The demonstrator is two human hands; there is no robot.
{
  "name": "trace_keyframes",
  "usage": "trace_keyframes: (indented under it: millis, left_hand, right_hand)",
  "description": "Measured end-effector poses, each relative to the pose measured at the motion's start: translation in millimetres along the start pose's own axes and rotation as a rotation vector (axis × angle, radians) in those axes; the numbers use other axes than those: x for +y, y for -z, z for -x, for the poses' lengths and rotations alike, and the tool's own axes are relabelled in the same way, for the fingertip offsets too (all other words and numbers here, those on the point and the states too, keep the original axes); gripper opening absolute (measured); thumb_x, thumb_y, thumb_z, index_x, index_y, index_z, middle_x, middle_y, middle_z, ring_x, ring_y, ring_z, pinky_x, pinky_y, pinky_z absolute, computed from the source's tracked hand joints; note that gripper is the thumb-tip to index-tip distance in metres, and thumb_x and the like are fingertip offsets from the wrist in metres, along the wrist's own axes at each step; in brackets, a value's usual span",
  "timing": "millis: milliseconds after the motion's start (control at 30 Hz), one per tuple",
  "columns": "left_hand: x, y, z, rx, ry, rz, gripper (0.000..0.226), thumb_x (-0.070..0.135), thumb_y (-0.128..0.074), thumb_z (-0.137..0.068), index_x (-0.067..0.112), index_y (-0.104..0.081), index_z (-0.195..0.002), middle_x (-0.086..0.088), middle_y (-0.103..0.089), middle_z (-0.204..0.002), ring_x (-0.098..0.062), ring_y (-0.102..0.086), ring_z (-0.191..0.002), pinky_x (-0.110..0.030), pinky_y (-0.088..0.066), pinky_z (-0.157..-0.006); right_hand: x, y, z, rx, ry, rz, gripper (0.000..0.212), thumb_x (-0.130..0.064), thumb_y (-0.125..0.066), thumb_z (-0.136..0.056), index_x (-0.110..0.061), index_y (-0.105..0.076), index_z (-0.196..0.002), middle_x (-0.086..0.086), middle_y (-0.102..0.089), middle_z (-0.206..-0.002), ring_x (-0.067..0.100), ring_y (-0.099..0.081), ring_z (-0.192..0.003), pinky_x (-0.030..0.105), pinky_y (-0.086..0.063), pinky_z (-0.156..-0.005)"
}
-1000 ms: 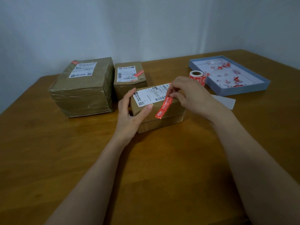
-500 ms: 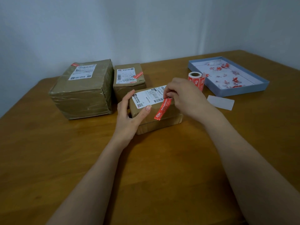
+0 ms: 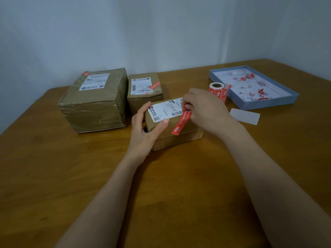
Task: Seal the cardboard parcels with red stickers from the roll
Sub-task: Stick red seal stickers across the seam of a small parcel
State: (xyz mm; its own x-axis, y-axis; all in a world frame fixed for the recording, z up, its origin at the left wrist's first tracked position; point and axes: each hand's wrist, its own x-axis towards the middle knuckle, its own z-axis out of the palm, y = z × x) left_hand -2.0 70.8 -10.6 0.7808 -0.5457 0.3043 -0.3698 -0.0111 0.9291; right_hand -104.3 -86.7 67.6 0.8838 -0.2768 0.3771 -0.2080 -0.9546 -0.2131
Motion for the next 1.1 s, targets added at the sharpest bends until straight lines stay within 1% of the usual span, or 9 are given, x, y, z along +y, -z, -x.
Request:
trace_keyframes:
  millis: [100,200,267,333,433,567,733,867,1100]
  left_hand:
    - [-1.4,0.0,0.0,0.000,0.001,-0.007,0.076,0.059,-0.071,-0.067,0.050,-0.039,-0.136,0.003,-0.034,-0.145,-0.018,-0.041,-0.132,-0.035,-0.054,-0.094]
    - [-1.0,0.1,0.4,-0.004,-0.004,-0.003,0.076,0.060,-0.072,-0.068,0.050,-0.039,-0.136,0.003,-0.034,-0.145,-0.017,-0.040,-0.132,-0.029,-0.055,-0.091]
    - [-0.4,0.4,0.6,-0.008,-0.005,0.001,0.079,0.064,-0.070,-0.065,0.050,-0.039,-0.136,0.002,-0.034,-0.145,-0.018,-0.041,-0.131,-0.026,-0.056,-0.087]
    - [0.3,0.2,0.6,-0.007,0.001,0.013,0.077,0.059,-0.071,-0.067,0.049,-0.039,-0.136,0.001,-0.034,-0.145,-0.019,-0.042,-0.131,-0.027,-0.057,-0.085]
    - [1.3,-0.8,1.2,-0.002,-0.001,0.013,0.075,0.054,-0.069,-0.068,0.048,-0.039,-0.136,0.001,-0.034,-0.145,-0.018,-0.042,-0.130,-0.022,-0.057,-0.082]
    - [1.4,-0.4,1.5,-0.003,-0.004,0.004,0.077,0.055,-0.069,-0.068,0.046,-0.039,-0.138,0.000,-0.034,-0.146,-0.020,-0.041,-0.131,-0.023,-0.056,-0.084]
    - [1.4,0.4,1.8,-0.014,0.009,0.009,0.079,0.059,-0.070,-0.067,0.046,-0.038,-0.138,0.001,-0.034,-0.145,-0.021,-0.042,-0.131,-0.028,-0.057,-0.086]
    - [0.5,0.1,0.5,-0.008,0.022,0.004,0.085,0.066,-0.070,-0.061,0.047,-0.039,-0.138,0.001,-0.034,-0.145,-0.021,-0.042,-0.131,-0.033,-0.057,-0.088]
    - [0.5,0.6,0.5,-0.015,0.015,0.003,0.082,0.062,-0.070,-0.065,0.045,-0.038,-0.139,0.001,-0.033,-0.146,-0.022,-0.041,-0.131,-0.028,-0.058,-0.084]
  right_hand:
    - [1.5,-1.2,0.8,0.003,0.001,0.008,0.009,-0.018,-0.055,-0.094,-0.025,-0.055,-0.088,-0.006,-0.048,-0.094,0.011,-0.048,-0.090,0.029,-0.046,-0.072]
    - [6.9,-2.6,1.9,0.026,-0.018,-0.068,0.012,-0.017,-0.051,-0.096,-0.025,-0.052,-0.087,-0.005,-0.052,-0.097,0.011,-0.050,-0.092,0.024,-0.038,-0.069]
    - [10.6,-3.4,3.3,0.044,-0.031,-0.125,0.013,-0.017,-0.048,-0.098,-0.024,-0.058,-0.092,-0.003,-0.056,-0.102,0.010,-0.051,-0.095,0.023,-0.041,-0.071]
    - [12.9,-4.0,4.8,0.038,-0.023,-0.135,0.020,-0.017,-0.047,-0.099,-0.022,-0.066,-0.104,-0.002,-0.058,-0.110,0.011,-0.053,-0.101,0.026,-0.046,-0.079]
    - [14.8,-2.9,7.7,0.026,-0.002,-0.166,0.025,-0.015,-0.048,-0.098,-0.020,-0.070,-0.110,-0.001,-0.058,-0.114,0.013,-0.052,-0.107,0.025,-0.044,-0.083]
    - [17.3,-2.8,11.4,0.012,0.006,-0.214,0.023,-0.013,-0.051,-0.096,-0.020,-0.070,-0.107,-0.003,-0.057,-0.112,0.011,-0.052,-0.106,0.025,-0.046,-0.084]
    - [17.0,-2.6,12.3,0.016,0.004,-0.262,0.018,-0.014,-0.053,-0.095,-0.023,-0.068,-0.101,-0.010,-0.054,-0.102,0.006,-0.050,-0.099,0.018,-0.042,-0.079]
    - [15.5,-0.8,13.4,0.012,-0.003,-0.272,0.011,-0.018,-0.060,-0.093,-0.021,-0.067,-0.100,-0.007,-0.057,-0.103,0.007,-0.051,-0.098,0.023,-0.046,-0.085]
    - [10.8,-2.8,12.2,0.059,-0.047,-0.269,0.010,-0.022,-0.062,-0.092,-0.017,-0.066,-0.099,-0.004,-0.061,-0.103,0.008,-0.054,-0.094,0.020,-0.044,-0.081]
